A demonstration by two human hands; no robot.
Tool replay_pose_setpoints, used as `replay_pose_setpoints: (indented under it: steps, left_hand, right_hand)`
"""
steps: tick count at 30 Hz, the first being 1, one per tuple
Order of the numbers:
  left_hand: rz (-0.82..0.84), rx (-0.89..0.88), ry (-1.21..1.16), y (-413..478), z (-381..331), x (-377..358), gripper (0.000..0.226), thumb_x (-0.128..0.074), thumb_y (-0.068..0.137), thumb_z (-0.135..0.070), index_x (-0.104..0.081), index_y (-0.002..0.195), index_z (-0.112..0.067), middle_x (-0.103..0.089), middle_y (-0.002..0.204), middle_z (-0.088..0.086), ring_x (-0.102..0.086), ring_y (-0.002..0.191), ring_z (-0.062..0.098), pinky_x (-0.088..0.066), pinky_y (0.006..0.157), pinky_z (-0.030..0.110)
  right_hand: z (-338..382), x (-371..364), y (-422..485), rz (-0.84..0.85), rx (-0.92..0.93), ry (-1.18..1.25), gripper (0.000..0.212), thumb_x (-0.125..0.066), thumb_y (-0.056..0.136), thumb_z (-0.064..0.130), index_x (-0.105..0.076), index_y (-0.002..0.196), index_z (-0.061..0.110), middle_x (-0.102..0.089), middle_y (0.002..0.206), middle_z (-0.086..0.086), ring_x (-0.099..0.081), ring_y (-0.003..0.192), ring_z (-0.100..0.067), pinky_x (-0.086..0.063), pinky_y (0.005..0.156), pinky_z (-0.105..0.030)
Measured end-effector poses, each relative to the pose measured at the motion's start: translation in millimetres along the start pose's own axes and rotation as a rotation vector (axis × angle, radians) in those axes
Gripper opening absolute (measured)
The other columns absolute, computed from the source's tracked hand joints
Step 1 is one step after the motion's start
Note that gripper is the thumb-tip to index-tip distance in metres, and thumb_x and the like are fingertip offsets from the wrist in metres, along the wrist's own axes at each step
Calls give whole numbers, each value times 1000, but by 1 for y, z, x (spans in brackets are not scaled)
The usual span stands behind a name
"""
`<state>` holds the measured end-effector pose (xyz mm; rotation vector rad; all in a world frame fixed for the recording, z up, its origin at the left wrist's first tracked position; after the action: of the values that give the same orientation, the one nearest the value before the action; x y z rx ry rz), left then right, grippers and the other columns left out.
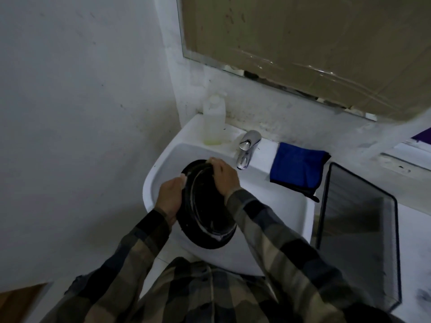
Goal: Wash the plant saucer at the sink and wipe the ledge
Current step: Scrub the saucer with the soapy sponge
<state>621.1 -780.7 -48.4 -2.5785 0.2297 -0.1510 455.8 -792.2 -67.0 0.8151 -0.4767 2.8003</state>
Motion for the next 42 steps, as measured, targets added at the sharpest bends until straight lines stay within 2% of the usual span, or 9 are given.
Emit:
replay_pose_setpoints:
  steps: [5,12,17,21,26,30,33,37,42]
  left_hand:
    - [-160,42,-264,9,-5,23,30,-45,99,-29,-61,119,-12,-65,105,5,-62,94,21,-48,91,36]
    - [-120,133,-258,10,4,4,30,-39,101,-30,-61,108,-12,-67,95,7,-63,90,22,-50,82,34]
    - [96,9,141,12,-18,-20,34,-35,101,-20,-62,113,-3,-66,109,18,-63,102,33,-51,92,42]
    - [74,-15,58,6,-21,-15,29,-40,101,-20,-67,91,-13,-69,86,2,-64,81,20,-50,66,25]
    - [-103,50,-189,16,-16,22,31,-46,99,-28,-63,115,-9,-68,105,7,-64,90,21,-51,84,34]
    - [-151,110,-243,23,-15,22,34,-44,99,-32,-62,115,-8,-68,105,8,-65,91,23,-52,81,34]
    - [-87,129,-199,17,-11,0,32,-40,100,-31,-64,106,-11,-70,97,7,-66,87,21,-52,74,30]
    - [10,102,-66,11,-10,-15,37,-37,102,-27,-61,118,-6,-66,114,12,-62,102,26,-51,87,36]
    - [46,-39,92,5,-34,-18,31,-39,102,-25,-63,93,-7,-65,89,7,-58,85,25,-45,70,27]
  right_hand:
    - [-47,3,-51,-187,-224,197,38,-37,101,25,-47,136,15,-49,140,-4,-42,131,-22,-26,97,-12]
    - [21,-43,-83,-72,163,100,42,-29,103,21,-32,145,15,-17,156,1,-1,142,-9,-7,117,-24]
    - [64,-21,-52,-94,427,82,41,-32,100,14,-44,138,6,-29,152,-7,-10,145,-27,-10,118,-33]
    - [43,0,-15,-132,269,106,36,-33,100,8,-58,126,5,-45,144,-11,-26,136,-13,-13,116,-27]
    - [-49,0,-38,-204,-163,191,38,-30,103,28,-50,133,16,-53,135,-3,-47,126,-20,-31,99,-16]
    - [-29,-26,-88,-198,-57,230,47,-33,102,23,-27,146,9,-23,149,6,-11,142,-13,-7,109,-12]
    - [18,-38,-92,-153,182,37,57,-22,99,38,-14,149,13,-10,155,7,10,143,-9,4,115,-20]
    - [38,-25,-57,-123,328,-16,53,-17,101,34,-29,146,8,-21,156,-6,-1,144,-9,-1,119,-29]
    - [-26,2,-20,-152,-1,176,44,-24,104,22,-24,148,14,-19,157,-1,-13,145,-15,-5,110,-10]
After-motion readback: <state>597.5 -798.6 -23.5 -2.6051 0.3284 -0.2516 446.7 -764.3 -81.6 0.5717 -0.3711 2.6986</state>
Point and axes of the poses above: each hand's wrist, its own y-axis towards the middle knuckle, its own x-axis out of the back of the hand, z = x × y, the point moved 9 cm from there along y, towards the middle knuckle
